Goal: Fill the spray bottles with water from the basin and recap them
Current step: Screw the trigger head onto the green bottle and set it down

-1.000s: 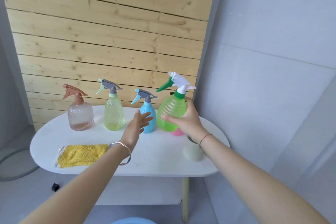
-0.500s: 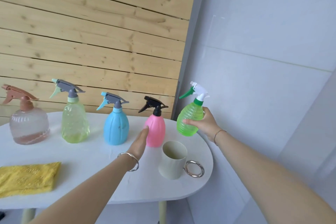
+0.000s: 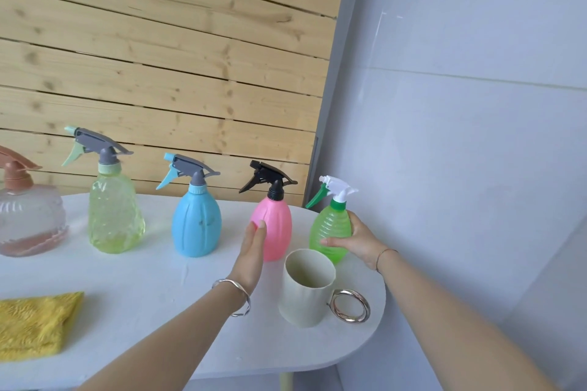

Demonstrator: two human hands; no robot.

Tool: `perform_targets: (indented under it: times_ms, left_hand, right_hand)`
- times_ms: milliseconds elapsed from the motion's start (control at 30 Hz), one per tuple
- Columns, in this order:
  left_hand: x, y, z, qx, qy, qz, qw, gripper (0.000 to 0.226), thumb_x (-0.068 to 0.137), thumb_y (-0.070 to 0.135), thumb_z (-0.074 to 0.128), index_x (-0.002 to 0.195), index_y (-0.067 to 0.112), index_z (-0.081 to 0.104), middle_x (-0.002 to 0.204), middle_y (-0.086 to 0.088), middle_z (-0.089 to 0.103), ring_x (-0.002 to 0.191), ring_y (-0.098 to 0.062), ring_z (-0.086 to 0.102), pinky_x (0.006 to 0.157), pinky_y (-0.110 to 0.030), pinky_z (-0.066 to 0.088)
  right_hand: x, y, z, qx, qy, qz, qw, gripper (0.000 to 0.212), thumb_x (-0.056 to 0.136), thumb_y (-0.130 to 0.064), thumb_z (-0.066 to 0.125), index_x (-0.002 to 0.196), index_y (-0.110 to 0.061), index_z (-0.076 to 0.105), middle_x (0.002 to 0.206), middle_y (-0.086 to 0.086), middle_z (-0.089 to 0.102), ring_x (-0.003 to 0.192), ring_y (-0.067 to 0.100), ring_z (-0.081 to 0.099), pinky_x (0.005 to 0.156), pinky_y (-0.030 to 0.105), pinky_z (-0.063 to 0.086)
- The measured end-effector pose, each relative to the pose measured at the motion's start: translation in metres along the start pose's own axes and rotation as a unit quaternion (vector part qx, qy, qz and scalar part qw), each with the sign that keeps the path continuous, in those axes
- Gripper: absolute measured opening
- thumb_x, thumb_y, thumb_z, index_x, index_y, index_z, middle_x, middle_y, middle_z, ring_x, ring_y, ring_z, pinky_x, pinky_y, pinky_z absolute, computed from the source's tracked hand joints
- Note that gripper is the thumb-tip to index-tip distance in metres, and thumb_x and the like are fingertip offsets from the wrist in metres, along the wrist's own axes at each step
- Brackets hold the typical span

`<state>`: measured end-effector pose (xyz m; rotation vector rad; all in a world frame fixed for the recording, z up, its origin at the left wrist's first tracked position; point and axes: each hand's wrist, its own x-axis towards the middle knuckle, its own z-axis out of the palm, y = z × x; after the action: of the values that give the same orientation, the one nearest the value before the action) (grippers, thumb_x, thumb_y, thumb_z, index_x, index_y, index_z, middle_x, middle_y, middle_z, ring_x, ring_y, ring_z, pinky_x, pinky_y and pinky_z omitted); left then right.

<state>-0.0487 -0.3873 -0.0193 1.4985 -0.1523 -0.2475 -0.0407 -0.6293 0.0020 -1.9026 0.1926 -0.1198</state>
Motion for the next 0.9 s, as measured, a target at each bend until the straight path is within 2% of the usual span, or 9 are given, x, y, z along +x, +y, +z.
perform_targets:
  times_ms: [133, 300, 433, 567, 733, 833, 900]
  left_hand:
    - [0.0, 0.001, -0.001, -0.003, -0.001, -0.008, 1.0, 0.064, 0.097, 0.059, 0.024, 0.153, 0.031, 0.009, 0.159, 0.015, 0.011, 0.145, -0.005, 0.011, 0.118, -0.031, 0.007]
    - [-0.006, 0.002, 0.001, -0.012, -0.001, -0.012, 1.0, 0.071, 0.094, 0.064, 0.03, 0.153, 0.031, 0.01, 0.158, 0.014, 0.013, 0.145, -0.006, 0.013, 0.117, -0.031, 0.008]
    - [-0.009, 0.002, 0.002, -0.015, 0.006, -0.017, 1.0, 0.064, 0.097, 0.059, 0.026, 0.153, 0.032, 0.011, 0.158, 0.013, 0.016, 0.145, -0.008, 0.015, 0.117, -0.032, 0.009]
    - [-0.009, 0.003, 0.003, -0.012, 0.006, -0.025, 1.0, 0.064, 0.097, 0.059, 0.024, 0.153, 0.031, 0.011, 0.158, 0.011, 0.015, 0.145, -0.009, 0.015, 0.117, -0.033, 0.009]
    - [-0.009, 0.004, 0.005, -0.016, 0.009, -0.029, 0.999, 0.064, 0.097, 0.058, 0.025, 0.153, 0.031, 0.011, 0.159, 0.01, 0.015, 0.145, -0.01, 0.015, 0.117, -0.033, 0.01]
    - [-0.01, 0.004, 0.005, -0.017, 0.009, -0.031, 0.999, 0.064, 0.097, 0.058, 0.025, 0.153, 0.031, 0.011, 0.159, 0.011, 0.015, 0.145, -0.01, 0.015, 0.117, -0.032, 0.01]
    - [-0.013, 0.003, 0.005, -0.02, 0.013, -0.031, 0.999, 0.062, 0.097, 0.057, 0.024, 0.153, 0.032, 0.012, 0.158, 0.01, 0.017, 0.146, -0.012, 0.016, 0.117, -0.033, 0.01]
  right_hand:
    - [0.002, -0.002, -0.002, -0.027, -0.019, 0.011, 0.999, 0.077, 0.07, -0.006, 0.082, 0.132, -0.02, 0.04, 0.118, 0.003, 0.063, 0.108, 0.019, 0.061, 0.091, 0.031, 0.048]
    - [0.0, -0.007, -0.001, -0.06, -0.018, 0.015, 0.998, 0.082, 0.073, -0.011, 0.081, 0.135, -0.022, 0.027, 0.122, 0.001, 0.056, 0.113, 0.018, 0.056, 0.095, 0.033, 0.046]
    - [0.0, -0.004, -0.001, -0.075, 0.01, 0.022, 0.997, 0.079, 0.071, -0.017, 0.084, 0.132, -0.017, 0.034, 0.123, 0.004, 0.059, 0.112, 0.019, 0.057, 0.099, 0.038, 0.046]
    - [-0.001, -0.002, 0.007, -0.084, 0.08, 0.018, 0.993, 0.072, 0.064, -0.023, 0.088, 0.119, -0.02, 0.041, 0.109, -0.001, 0.062, 0.101, 0.018, 0.06, 0.091, 0.036, 0.049]
    - [-0.003, -0.001, 0.012, -0.082, 0.115, 0.028, 0.99, 0.076, 0.056, -0.031, 0.09, 0.117, -0.02, 0.045, 0.105, -0.002, 0.065, 0.098, 0.019, 0.063, 0.091, 0.041, 0.051]
    - [-0.006, -0.003, 0.014, -0.088, 0.101, 0.04, 0.99, 0.085, 0.054, -0.036, 0.091, 0.122, -0.016, 0.044, 0.114, 0.0, 0.062, 0.109, 0.023, 0.06, 0.094, 0.04, 0.049]
    - [-0.013, -0.006, 0.015, -0.098, 0.112, 0.067, 0.987, 0.099, 0.059, -0.039, 0.089, 0.137, -0.011, 0.035, 0.133, 0.004, 0.048, 0.126, 0.024, 0.048, 0.102, 0.038, 0.043]
